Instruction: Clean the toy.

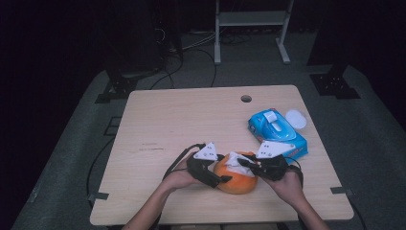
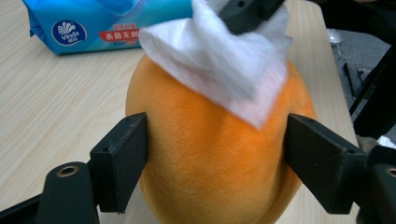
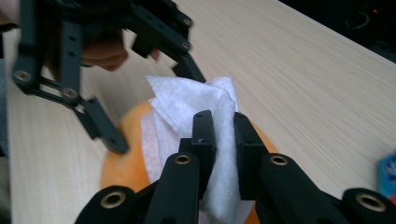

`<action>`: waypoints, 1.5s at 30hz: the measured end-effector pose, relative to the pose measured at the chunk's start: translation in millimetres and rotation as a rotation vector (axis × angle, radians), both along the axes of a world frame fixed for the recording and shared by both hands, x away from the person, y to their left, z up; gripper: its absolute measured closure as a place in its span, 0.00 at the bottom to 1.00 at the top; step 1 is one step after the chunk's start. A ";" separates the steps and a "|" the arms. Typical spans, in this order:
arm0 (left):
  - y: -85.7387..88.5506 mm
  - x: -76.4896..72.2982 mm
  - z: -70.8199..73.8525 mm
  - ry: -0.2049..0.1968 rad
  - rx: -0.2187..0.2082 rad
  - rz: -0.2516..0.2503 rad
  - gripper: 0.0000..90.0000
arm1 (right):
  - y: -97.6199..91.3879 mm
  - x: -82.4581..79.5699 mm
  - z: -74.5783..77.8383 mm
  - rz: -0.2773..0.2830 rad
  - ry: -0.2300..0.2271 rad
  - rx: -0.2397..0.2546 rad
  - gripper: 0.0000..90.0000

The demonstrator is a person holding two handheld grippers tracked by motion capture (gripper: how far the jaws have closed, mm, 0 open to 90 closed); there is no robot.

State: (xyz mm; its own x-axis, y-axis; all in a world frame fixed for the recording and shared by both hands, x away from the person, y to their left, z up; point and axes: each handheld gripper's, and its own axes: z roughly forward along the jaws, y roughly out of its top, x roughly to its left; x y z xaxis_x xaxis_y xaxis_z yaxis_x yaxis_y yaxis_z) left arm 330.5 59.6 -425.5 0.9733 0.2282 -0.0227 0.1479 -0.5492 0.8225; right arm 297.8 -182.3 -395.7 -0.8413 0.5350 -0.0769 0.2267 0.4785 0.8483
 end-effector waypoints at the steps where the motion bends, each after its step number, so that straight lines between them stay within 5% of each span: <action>1: -0.1 -0.1 -0.4 0.002 0.003 0.002 0.25 | 3.8 -1.2 0.4 0.010 0.002 0.002 0.90; 7: 3.7 1.4 -5.6 0.011 0.010 -0.003 0.26 | 19.4 -6.1 0.0 0.056 -0.009 -0.024 0.90; 19: 6.4 4.4 -4.4 0.037 0.009 -0.001 0.27 | -20.2 -1.5 -5.3 -0.031 0.020 -0.011 0.90; 25: 6.1 3.2 10.0 0.019 -0.057 -0.010 0.22 | -14.6 -3.6 -6.7 -0.020 -0.002 -0.018 0.90; 34: 5.9 4.5 -2.7 0.005 -0.011 0.007 0.26 | 7.5 -7.6 -3.2 0.038 -0.031 -0.036 0.90; 45: 10.9 7.2 -6.0 0.029 -0.011 0.005 0.27 | -24.1 1.0 -11.0 -0.043 0.014 0.004 0.90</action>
